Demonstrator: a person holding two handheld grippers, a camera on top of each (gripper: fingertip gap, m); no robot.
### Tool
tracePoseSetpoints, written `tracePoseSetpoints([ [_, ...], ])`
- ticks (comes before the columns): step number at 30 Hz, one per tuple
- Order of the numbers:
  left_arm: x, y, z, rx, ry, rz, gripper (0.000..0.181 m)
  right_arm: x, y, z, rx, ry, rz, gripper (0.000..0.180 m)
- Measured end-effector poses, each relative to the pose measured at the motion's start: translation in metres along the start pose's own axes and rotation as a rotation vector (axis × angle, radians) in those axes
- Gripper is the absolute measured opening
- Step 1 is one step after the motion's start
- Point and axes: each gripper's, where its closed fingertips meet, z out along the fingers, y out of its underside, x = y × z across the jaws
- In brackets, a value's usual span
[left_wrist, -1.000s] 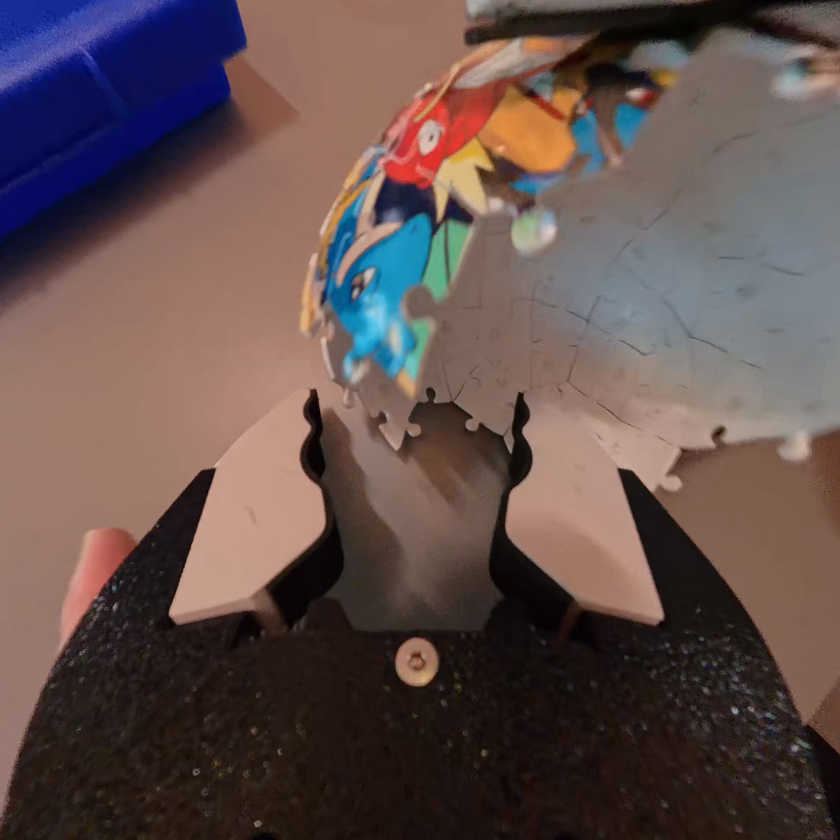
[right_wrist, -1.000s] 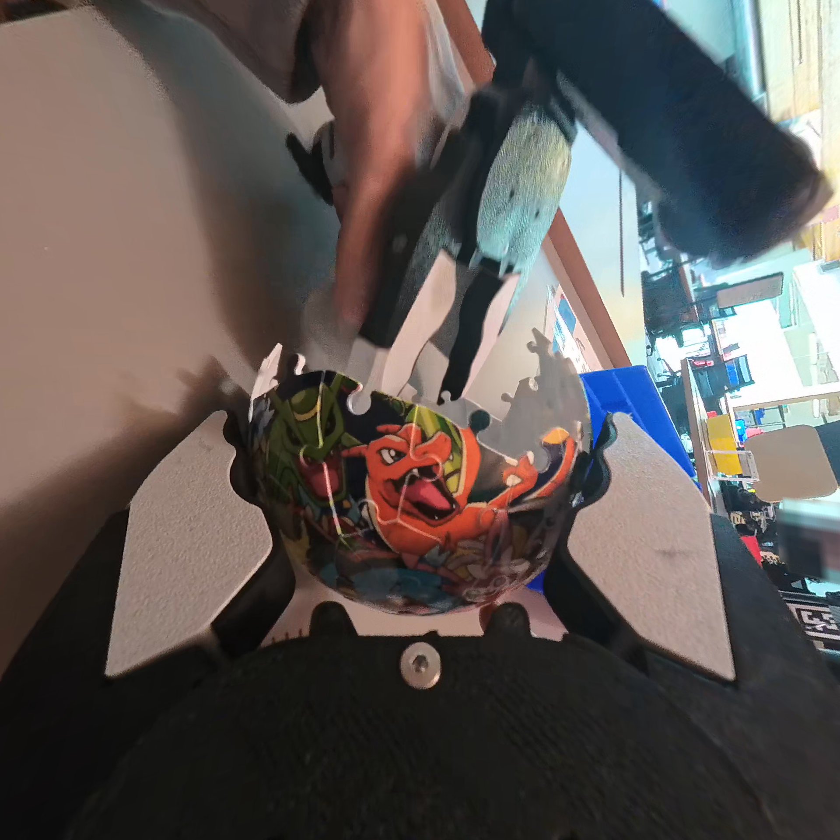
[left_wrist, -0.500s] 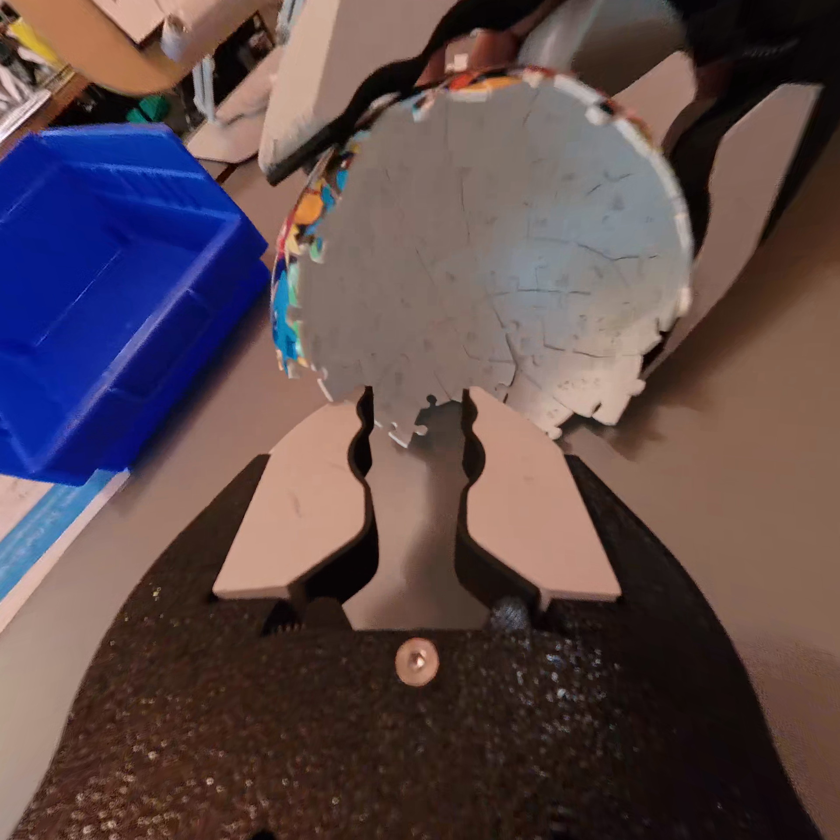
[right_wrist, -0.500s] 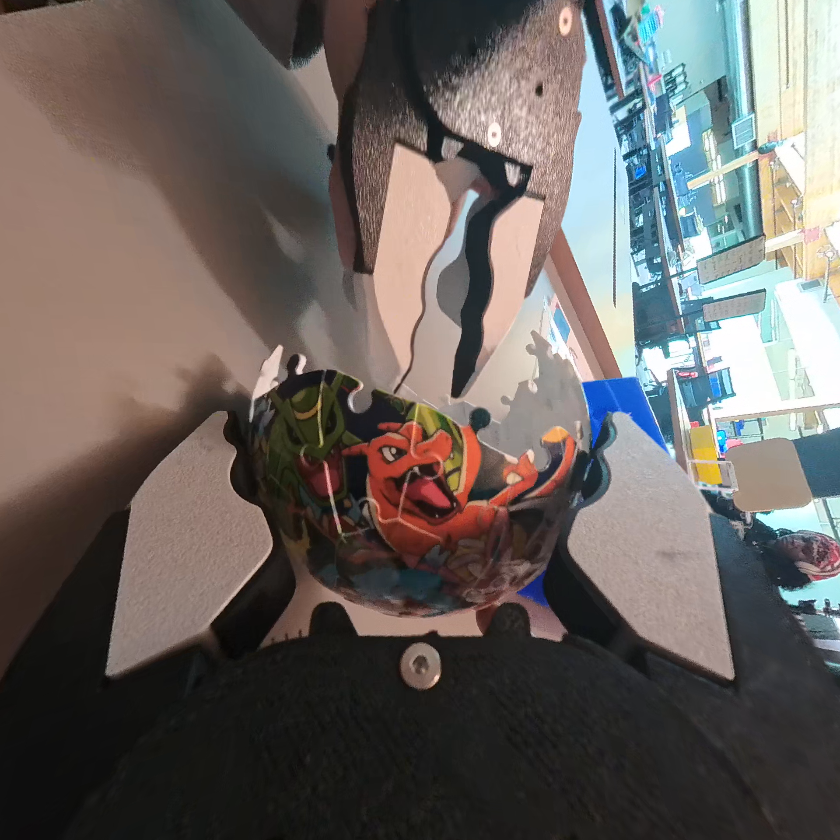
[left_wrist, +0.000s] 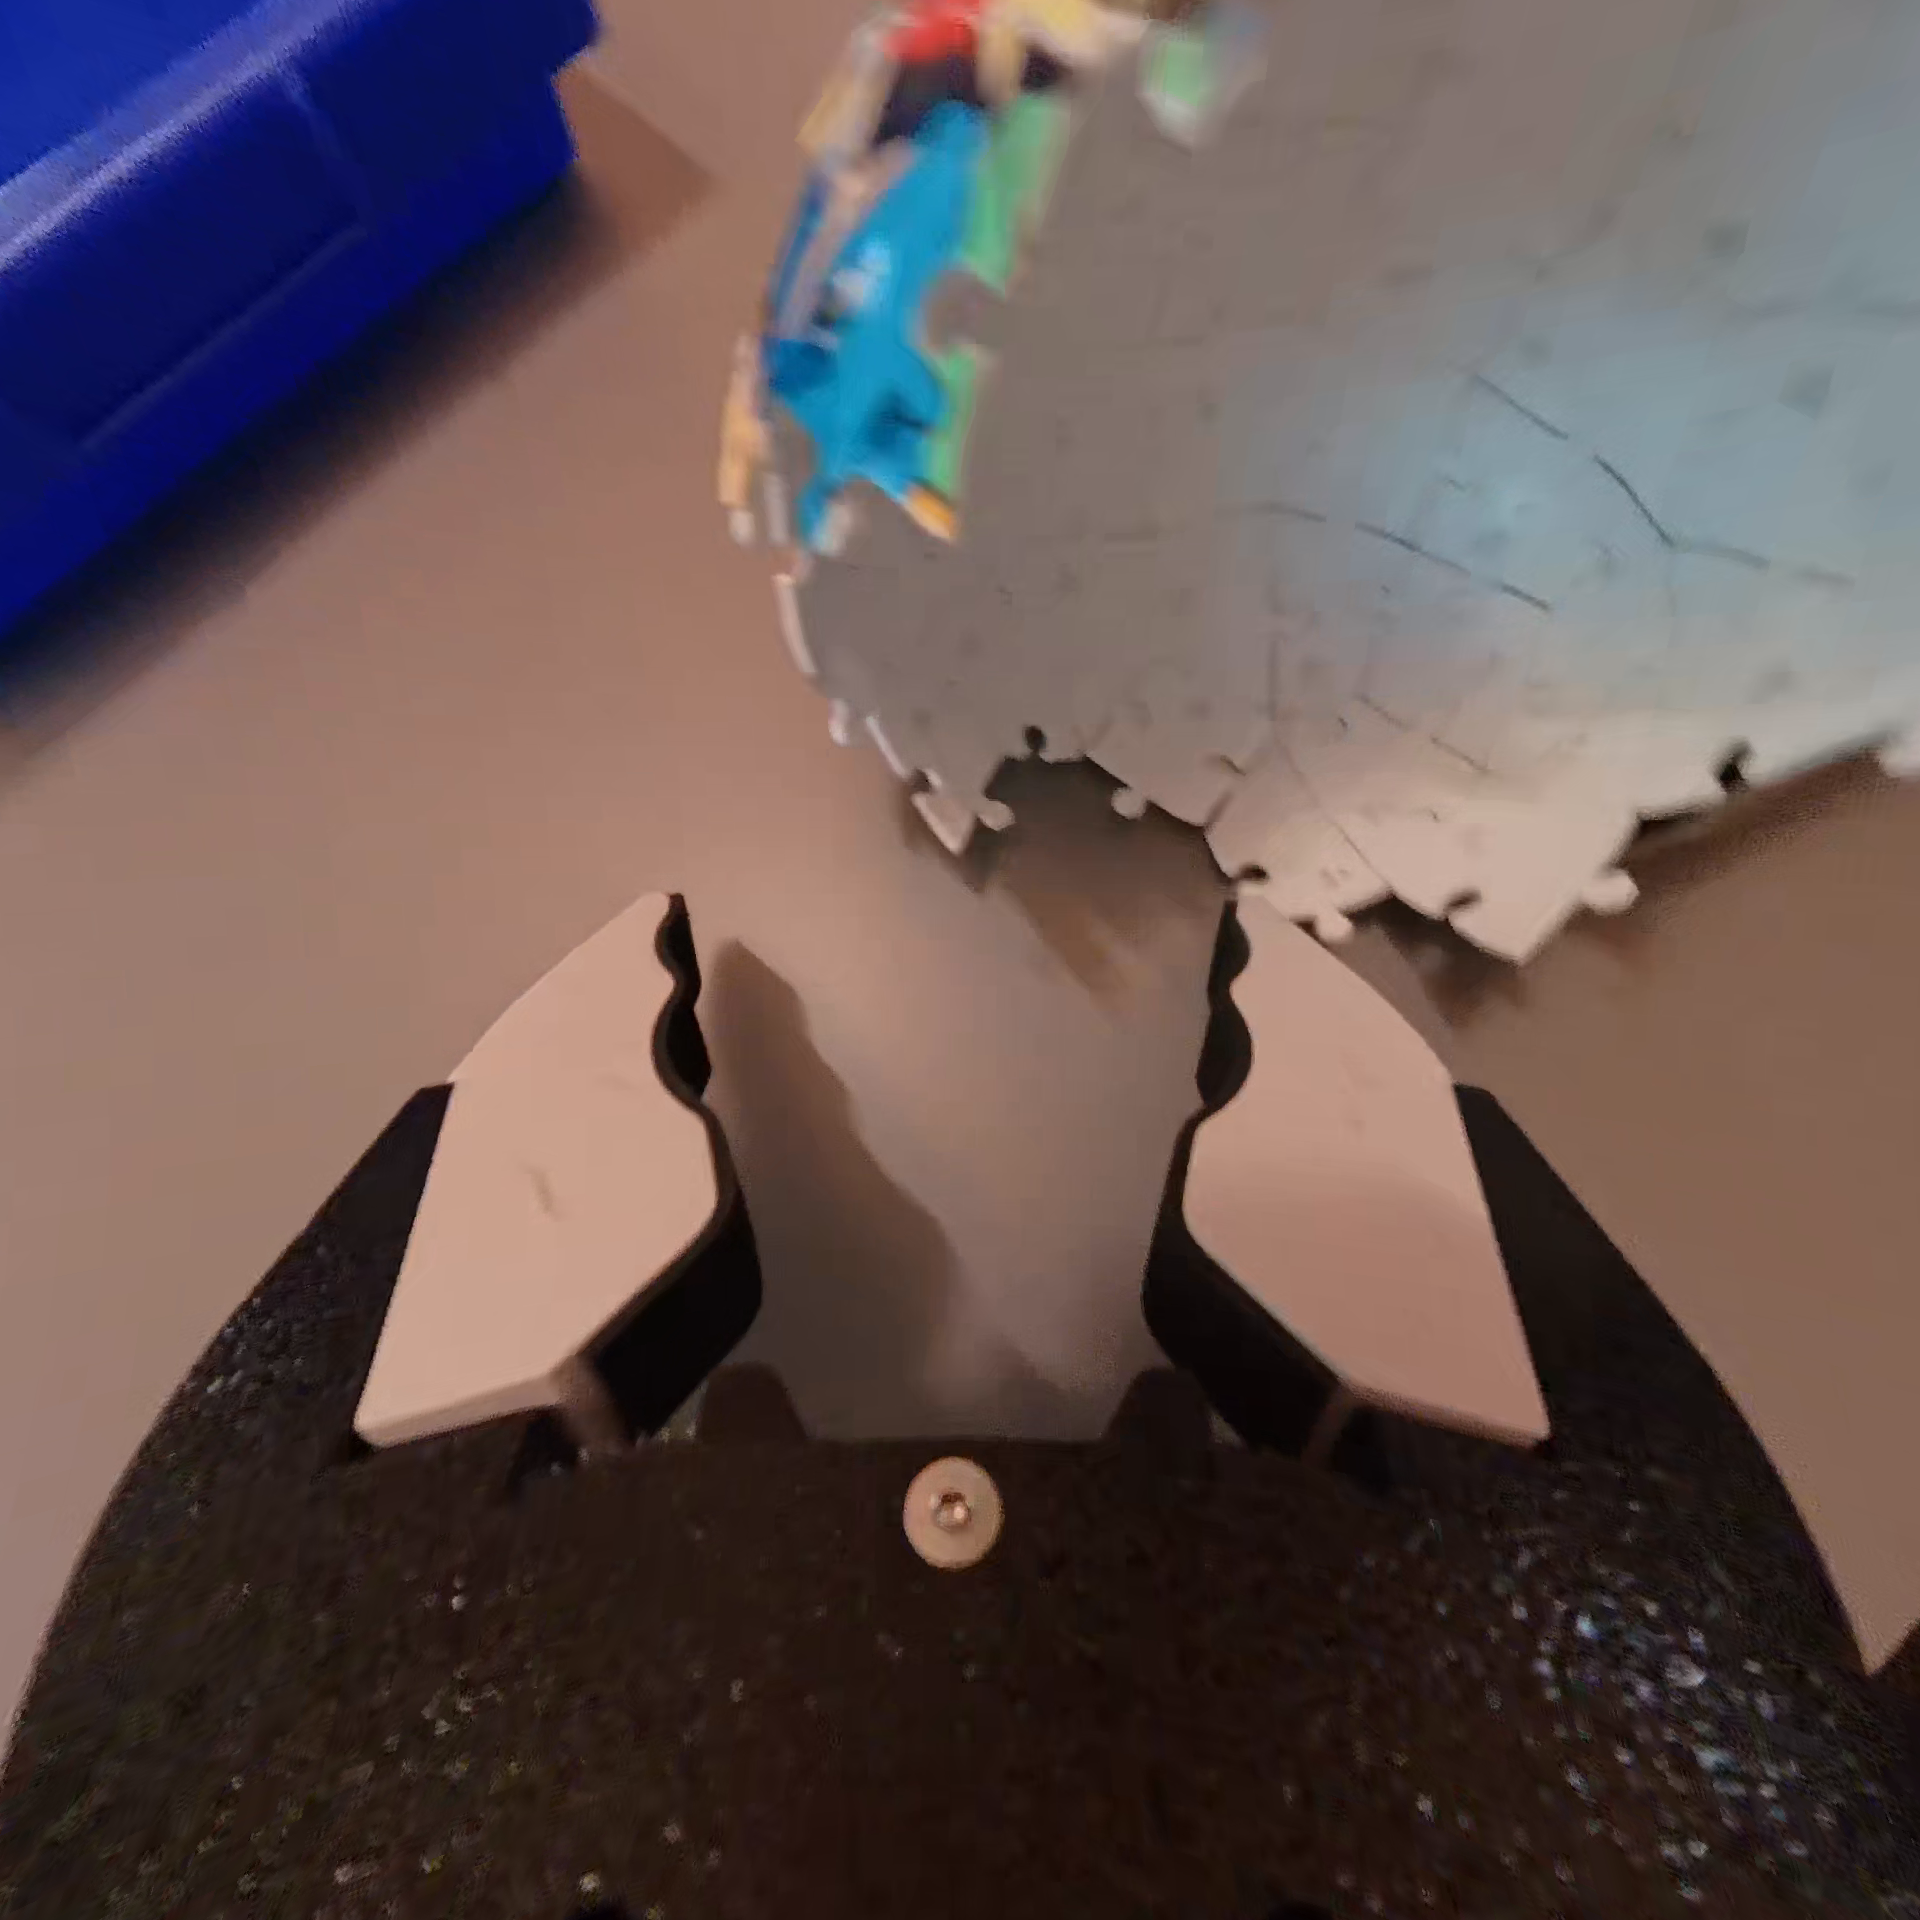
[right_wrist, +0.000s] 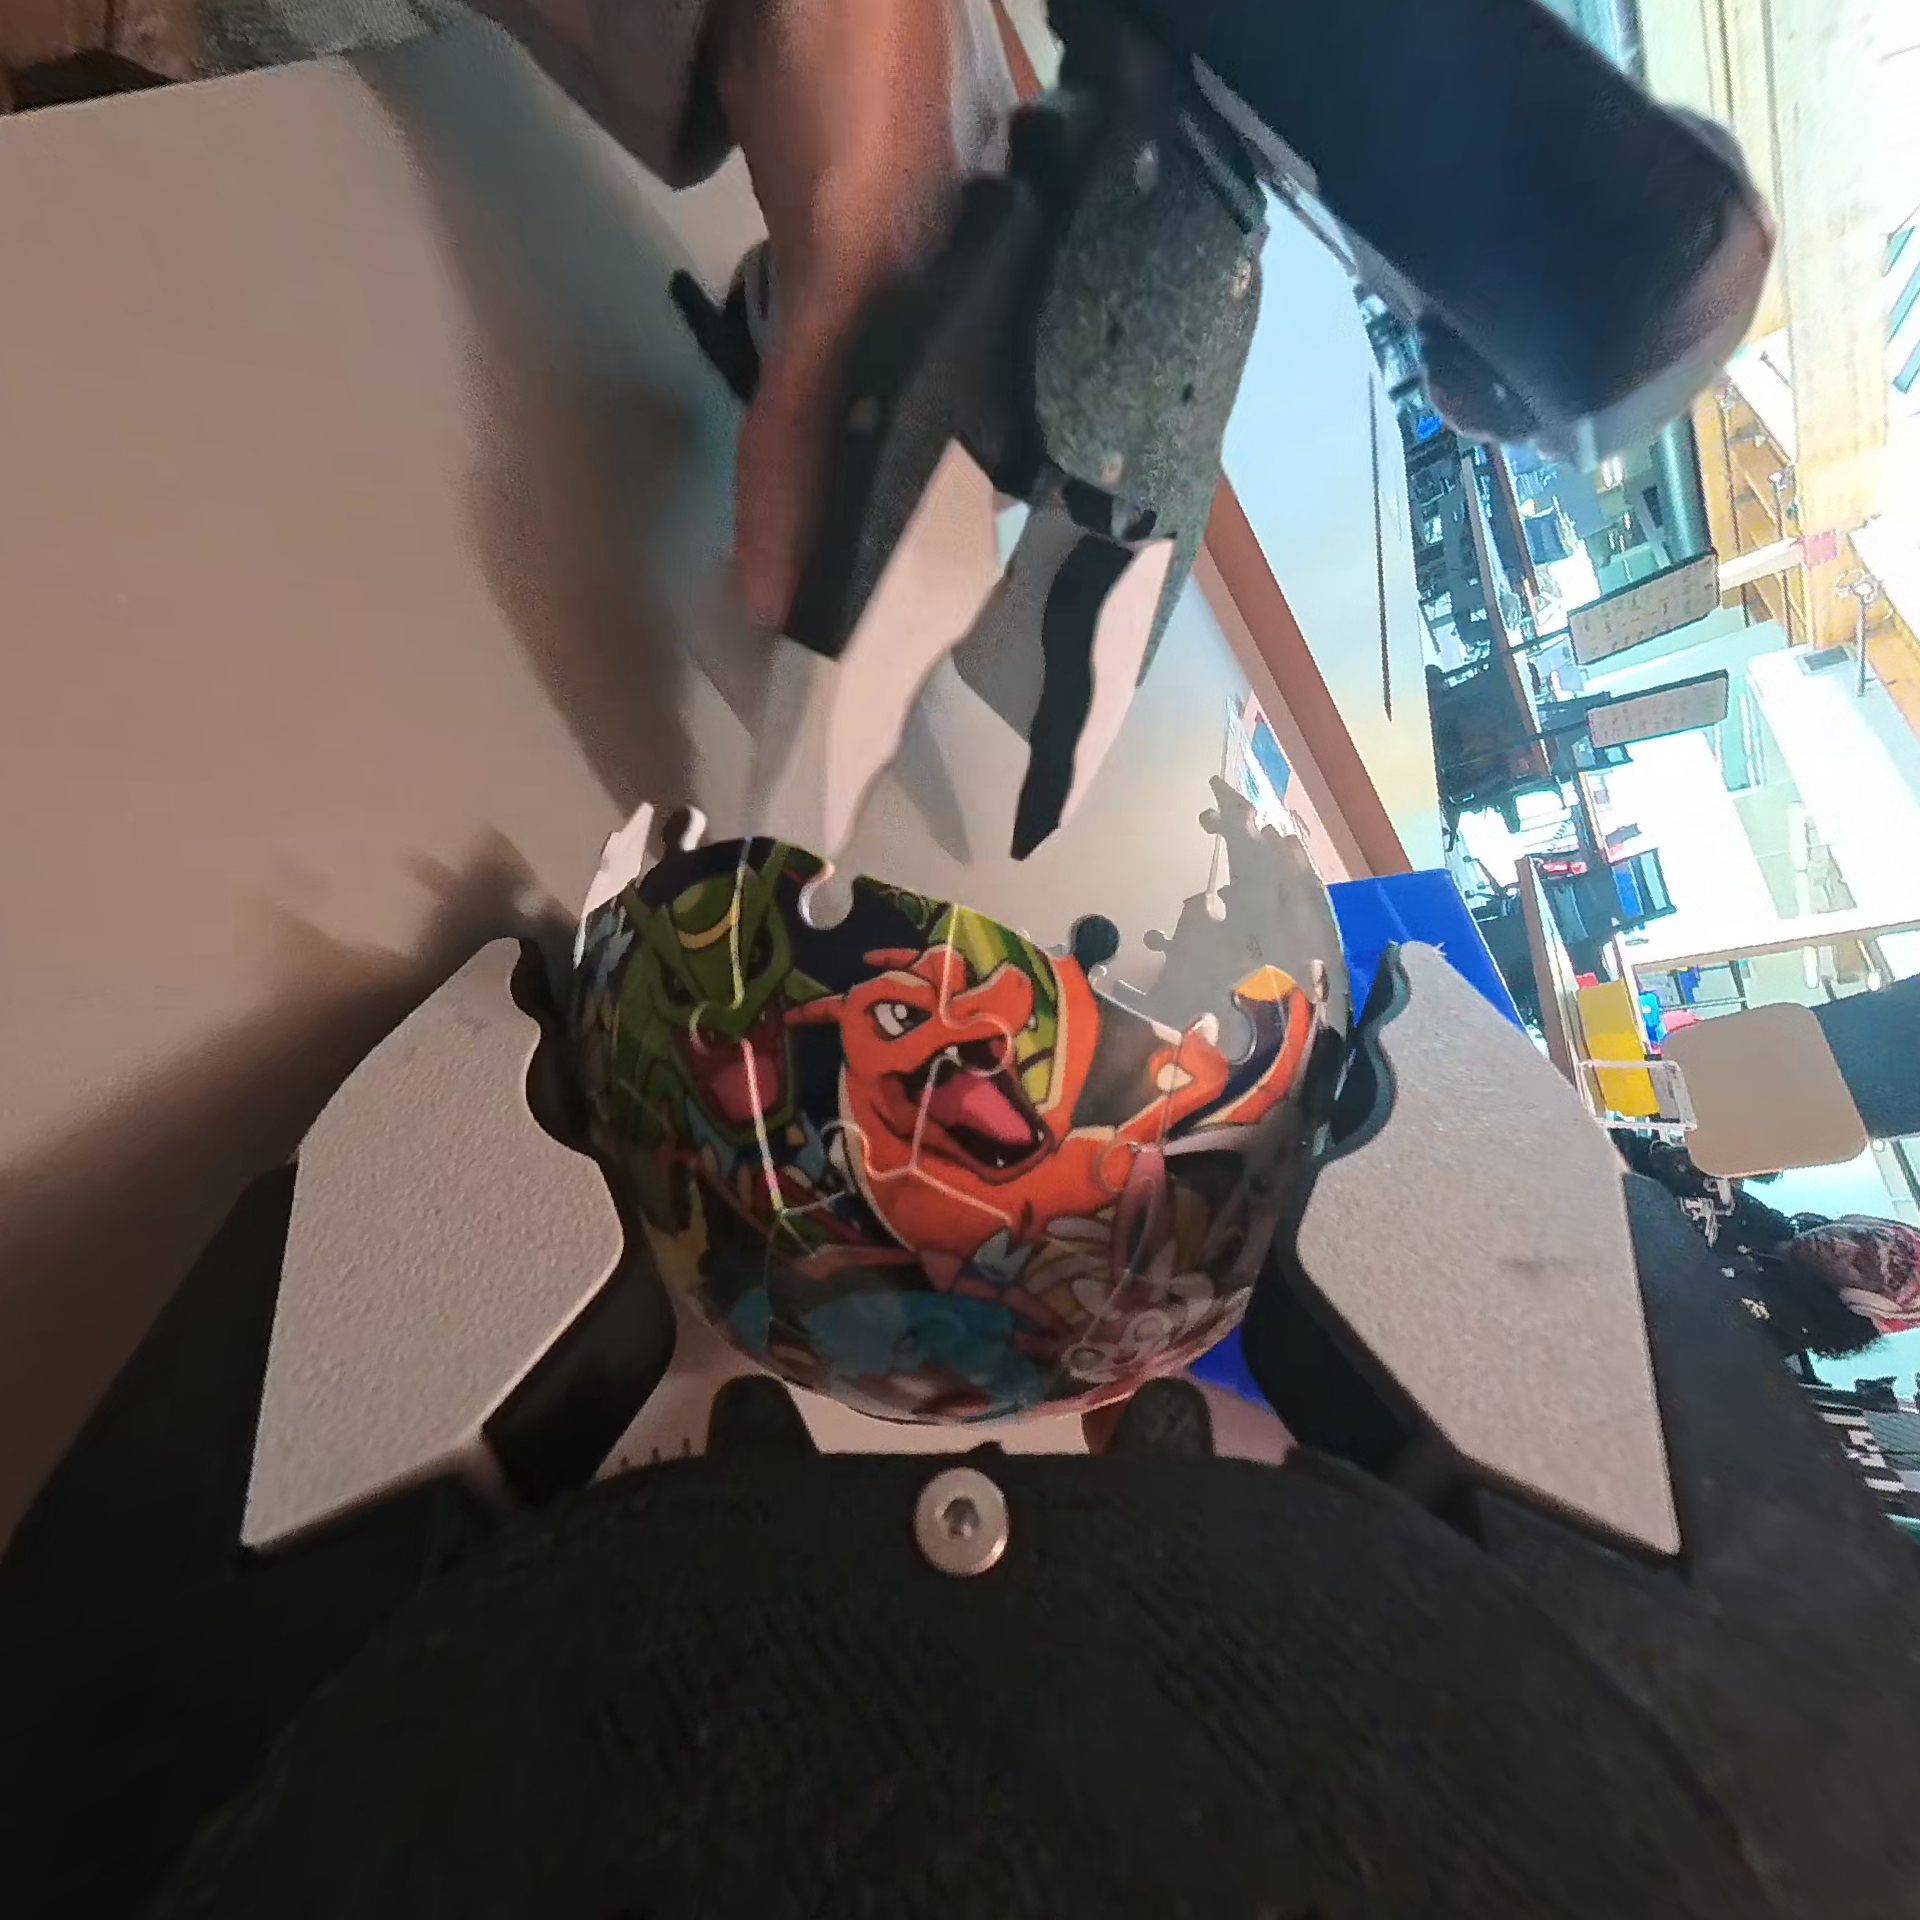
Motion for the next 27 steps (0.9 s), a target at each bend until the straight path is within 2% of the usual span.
tracePoseSetpoints([
  [1, 0.004, 0.003, -0.002, -0.005, 0.011, 0.037, 0.092, 0.0, 0.0, 0.0, -0.003, 0.001, 0.002, 0.141],
  [6, 0.018, 0.004, 0.002, 0.007, -0.001, 0.168, 0.093, 0.001, 0.004, 0.001, 0.002, 0.017, 0.016, 0.144],
  [15, 0.022, 0.001, 0.01, 0.004, 0.046, 0.145, 0.096, 0.003, 0.006, 0.005, 0.013, 0.077, -0.028, 0.146],
  [23, 0.022, 0.002, 0.011, -0.005, 0.084, 0.145, 0.095, 0.008, 0.011, 0.006, -0.04, 0.133, -0.169, 0.142],
  [27, 0.018, 0.005, 0.007, -0.006, 0.09, 0.126, 0.092, 0.009, 0.013, 0.007, -0.08, 0.12, -0.174, 0.141],
])
